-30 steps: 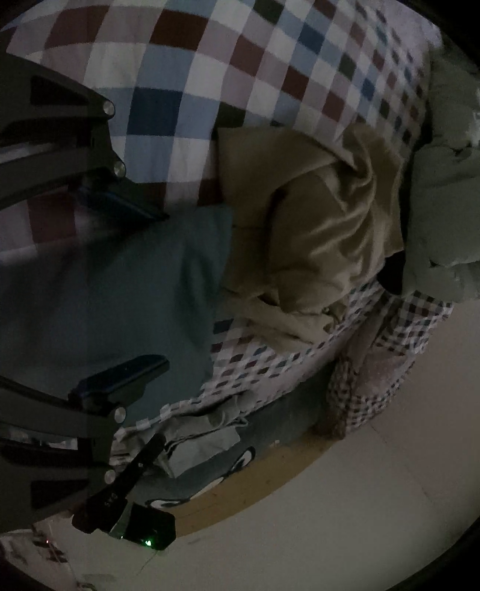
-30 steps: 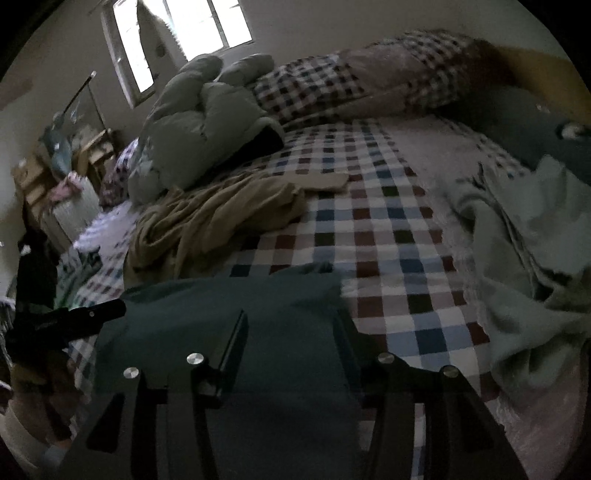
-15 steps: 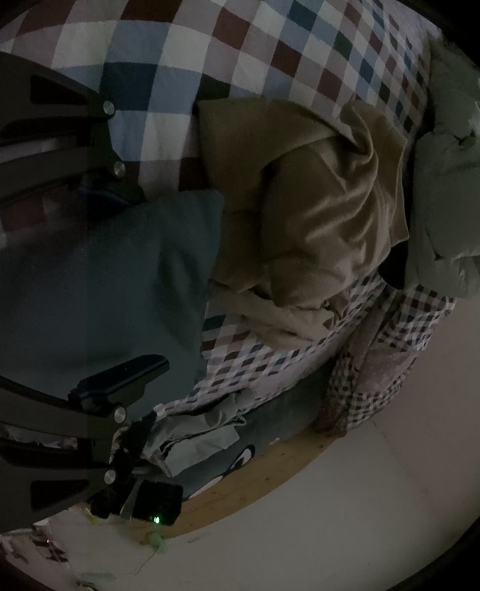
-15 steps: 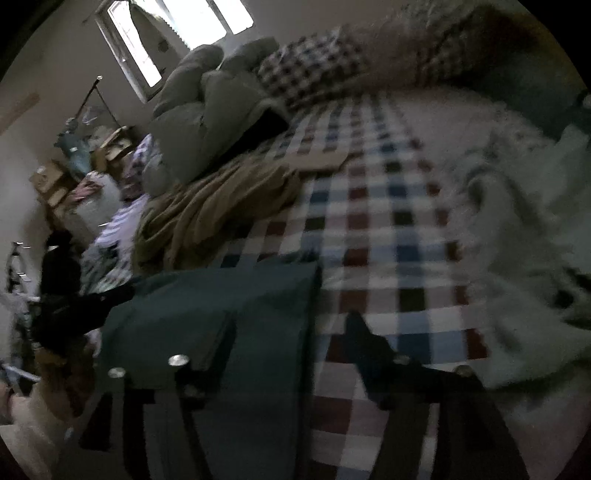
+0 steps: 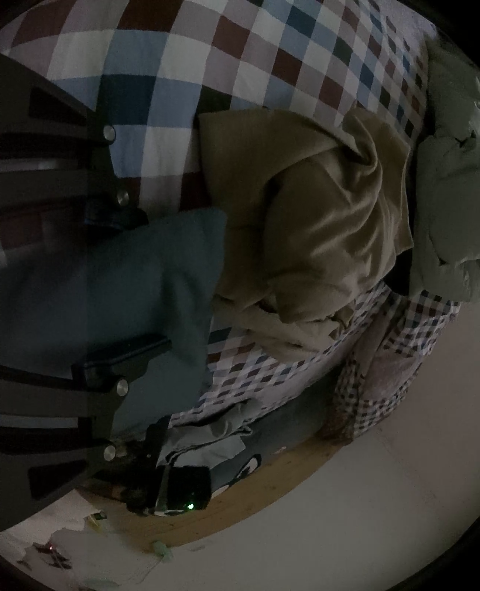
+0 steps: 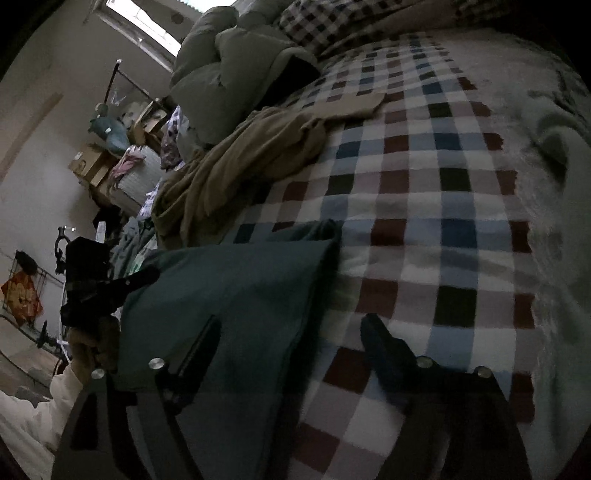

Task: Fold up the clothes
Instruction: 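Grasp the folded dark green garment with both tools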

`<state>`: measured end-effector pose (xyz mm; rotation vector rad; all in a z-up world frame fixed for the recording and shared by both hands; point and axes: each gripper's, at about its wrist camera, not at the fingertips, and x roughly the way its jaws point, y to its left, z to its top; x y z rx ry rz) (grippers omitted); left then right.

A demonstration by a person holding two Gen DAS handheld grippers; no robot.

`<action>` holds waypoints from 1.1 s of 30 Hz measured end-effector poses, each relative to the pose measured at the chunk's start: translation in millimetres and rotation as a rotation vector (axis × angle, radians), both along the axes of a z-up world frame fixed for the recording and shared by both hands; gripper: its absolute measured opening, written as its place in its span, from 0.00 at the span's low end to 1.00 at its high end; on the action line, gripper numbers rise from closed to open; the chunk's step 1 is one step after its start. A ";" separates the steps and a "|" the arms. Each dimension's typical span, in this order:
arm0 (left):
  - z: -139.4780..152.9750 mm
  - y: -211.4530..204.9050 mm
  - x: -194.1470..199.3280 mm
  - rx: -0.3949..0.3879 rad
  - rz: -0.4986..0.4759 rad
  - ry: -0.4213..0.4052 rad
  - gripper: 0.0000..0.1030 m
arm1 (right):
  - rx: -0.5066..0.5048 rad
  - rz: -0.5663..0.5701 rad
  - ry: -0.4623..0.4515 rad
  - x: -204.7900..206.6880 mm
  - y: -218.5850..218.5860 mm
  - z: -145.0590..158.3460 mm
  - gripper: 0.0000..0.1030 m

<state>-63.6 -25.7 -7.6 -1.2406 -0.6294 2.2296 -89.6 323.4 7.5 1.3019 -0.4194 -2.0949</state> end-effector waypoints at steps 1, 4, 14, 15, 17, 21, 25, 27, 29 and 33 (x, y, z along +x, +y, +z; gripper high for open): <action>0.0 -0.6 0.1 0.003 0.000 0.000 0.49 | -0.002 0.013 -0.005 -4.6 -4.1 -2.2 0.87; -0.4 -0.7 0.3 0.008 -0.002 0.000 0.49 | -0.020 0.052 -0.014 -17.9 -18.0 -9.7 0.91; -0.8 -2.3 0.5 0.025 -0.015 0.001 0.49 | -0.080 0.194 -0.031 -42.9 -52.0 -20.2 0.91; -0.8 -2.4 0.4 0.028 -0.017 0.000 0.49 | -0.087 0.195 -0.033 -43.8 -52.1 -21.0 0.91; -0.5 -2.9 0.6 0.039 -0.022 -0.002 0.49 | -0.103 0.197 -0.034 -45.0 -52.4 -21.7 0.91; -1.3 -2.9 0.7 0.083 -0.057 -0.017 0.50 | -0.127 0.225 -0.025 -43.7 -58.1 -21.4 0.91; -0.5 -0.9 2.1 0.083 -0.081 -0.021 0.50 | -0.152 0.257 -0.034 -46.3 -65.3 -23.0 0.91; -0.2 -1.0 2.6 0.083 -0.083 -0.019 0.50 | -0.150 0.261 -0.035 -46.3 -65.4 -23.3 0.88; -0.7 -1.8 2.3 0.087 -0.081 -0.023 0.49 | -0.142 0.257 -0.032 -45.6 -65.1 -23.6 0.82; -0.8 -3.3 2.7 0.082 -0.075 -0.027 0.40 | -0.119 0.218 -0.004 -42.0 -62.6 -22.3 0.57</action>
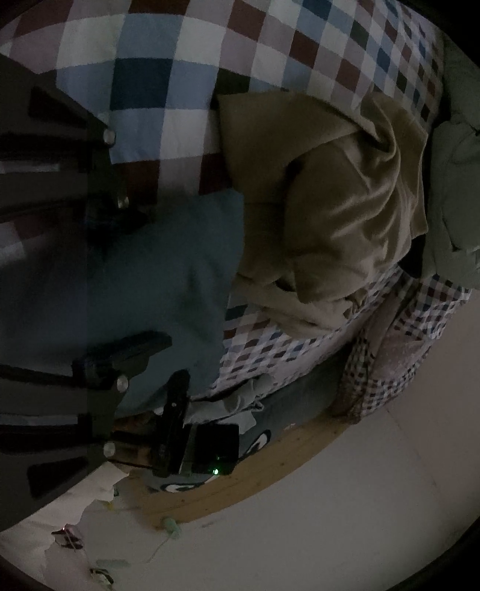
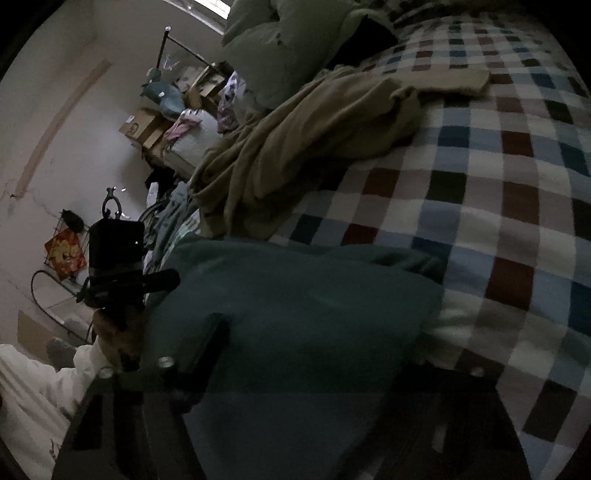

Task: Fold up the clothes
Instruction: 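Grasp the folded dark green garment with both tools, then lift the folded garment with both tools and carry it toward the animal-face pillow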

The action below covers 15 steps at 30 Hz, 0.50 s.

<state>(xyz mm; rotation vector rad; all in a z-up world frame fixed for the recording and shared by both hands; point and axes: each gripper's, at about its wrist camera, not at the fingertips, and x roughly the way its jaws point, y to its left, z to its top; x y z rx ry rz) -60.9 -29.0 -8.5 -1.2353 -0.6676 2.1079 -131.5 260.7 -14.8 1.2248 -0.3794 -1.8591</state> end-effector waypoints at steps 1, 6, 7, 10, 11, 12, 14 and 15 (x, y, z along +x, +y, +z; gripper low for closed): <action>-0.2 -1.5 -0.3 0.003 0.009 -0.005 0.37 | 0.010 -0.011 0.009 0.8 -0.5 0.6 0.46; 8.8 2.0 4.5 -0.028 0.017 0.034 0.24 | 0.082 -0.079 0.122 20.6 1.6 20.5 0.22; 11.3 3.5 5.8 -0.037 0.018 0.046 0.24 | 0.105 -0.093 0.138 24.0 2.0 24.2 0.21; 21.8 6.1 11.7 -0.056 0.022 0.091 0.22 | 0.206 -0.137 0.209 38.9 -1.8 39.5 0.18; 25.5 7.2 14.4 -0.066 0.025 0.106 0.22 | 0.245 -0.153 0.238 45.2 -4.6 45.6 0.17; 29.1 8.4 17.1 -0.075 0.028 0.122 0.21 | 0.281 -0.168 0.262 51.0 -7.8 51.6 0.17; 35.6 9.6 22.8 -0.093 0.031 0.151 0.21 | 0.358 -0.201 0.317 64.2 -17.0 64.7 0.16; 41.5 11.3 28.7 -0.106 0.032 0.179 0.21 | 0.387 -0.218 0.350 72.0 -21.1 71.5 0.16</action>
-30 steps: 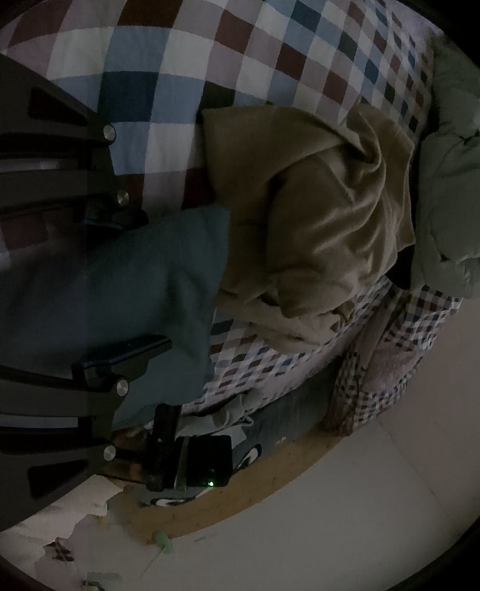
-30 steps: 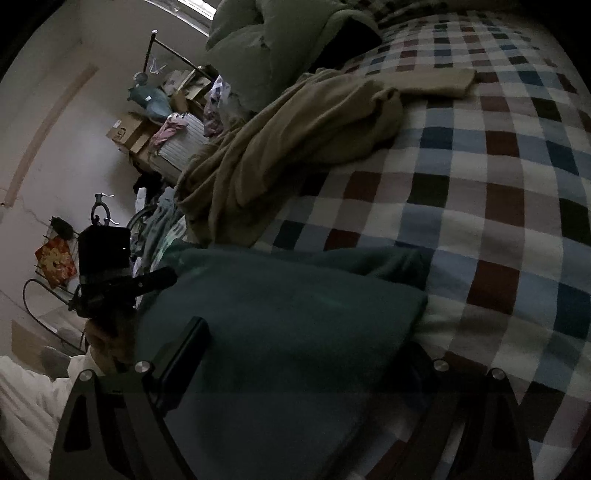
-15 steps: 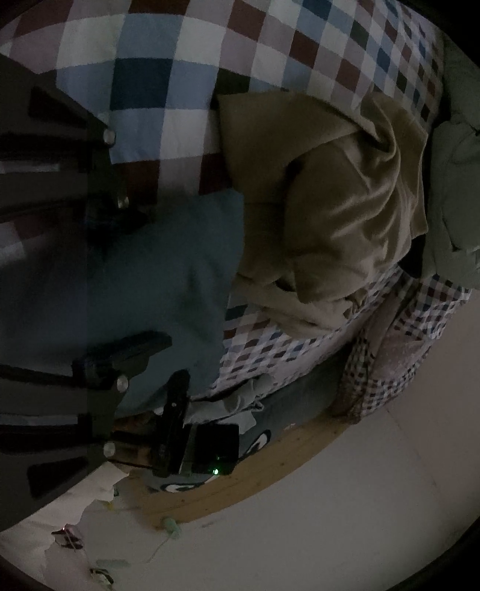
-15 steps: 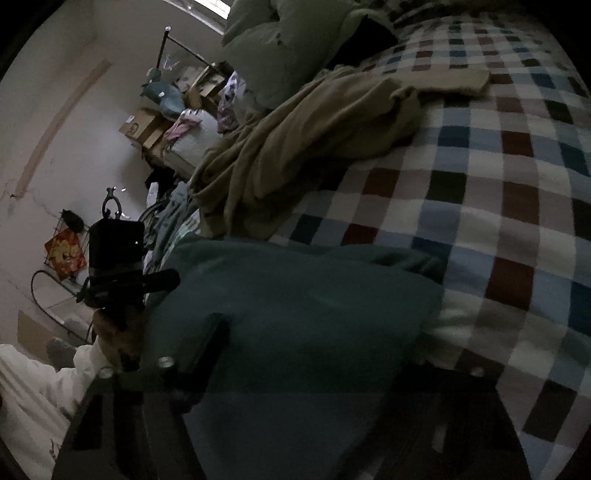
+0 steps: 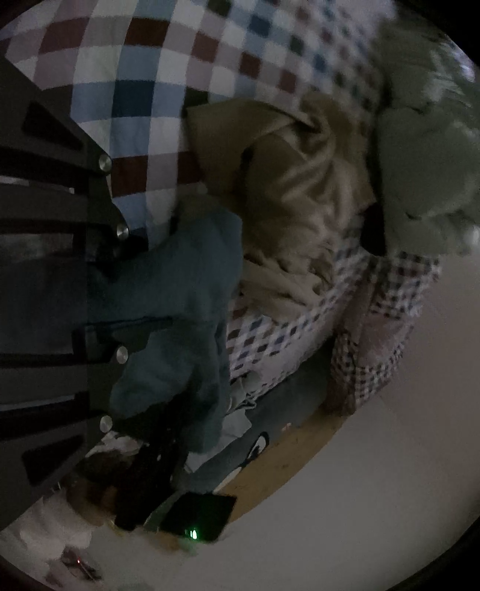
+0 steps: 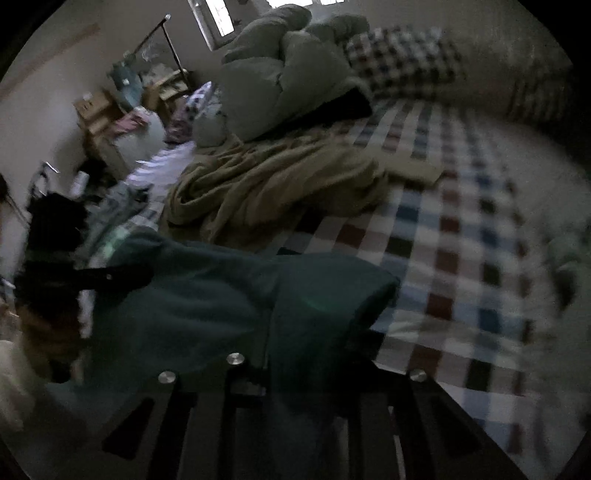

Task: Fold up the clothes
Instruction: 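Lift the folded garment with both tools and carry it toward the animal-face pillow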

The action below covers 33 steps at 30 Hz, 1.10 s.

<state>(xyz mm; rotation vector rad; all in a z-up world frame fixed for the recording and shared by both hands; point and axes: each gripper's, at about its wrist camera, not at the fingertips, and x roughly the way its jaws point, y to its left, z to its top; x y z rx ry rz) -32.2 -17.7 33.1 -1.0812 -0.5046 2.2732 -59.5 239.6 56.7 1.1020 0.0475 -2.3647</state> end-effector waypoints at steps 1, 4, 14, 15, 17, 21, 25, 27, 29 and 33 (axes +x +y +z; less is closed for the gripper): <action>6.1 1.8 6.1 -0.014 0.001 0.028 0.20 | 0.023 -0.013 0.030 7.4 -2.8 6.2 0.16; 20.9 5.6 24.9 -0.049 0.001 0.101 0.20 | 0.051 -0.063 0.101 30.8 -7.3 22.4 0.16; 48.9 26.0 95.9 -0.195 0.016 0.307 0.17 | 0.068 -0.219 0.207 101.8 -8.4 51.1 0.15; 51.8 26.2 104.5 -0.198 0.027 0.319 0.17 | 0.080 -0.233 0.220 108.8 -10.7 53.7 0.15; 57.5 26.5 121.8 -0.204 0.047 0.344 0.17 | 0.112 -0.258 0.256 123.6 -17.3 59.7 0.14; 79.2 25.0 152.6 -0.196 0.081 0.402 0.16 | 0.161 -0.291 0.353 157.6 -30.3 78.0 0.13; 104.6 23.3 183.6 -0.170 0.104 0.442 0.16 | 0.143 -0.314 0.408 186.6 -33.8 101.9 0.12; 117.6 23.7 196.8 -0.158 0.102 0.453 0.15 | 0.134 -0.323 0.435 202.1 -33.7 116.2 0.12; 130.8 25.1 207.5 -0.145 0.090 0.460 0.15 | 0.138 -0.329 0.460 218.3 -33.3 130.7 0.12; 153.5 32.4 222.0 -0.122 0.044 0.474 0.15 | 0.107 -0.354 0.484 246.8 -22.8 154.9 0.11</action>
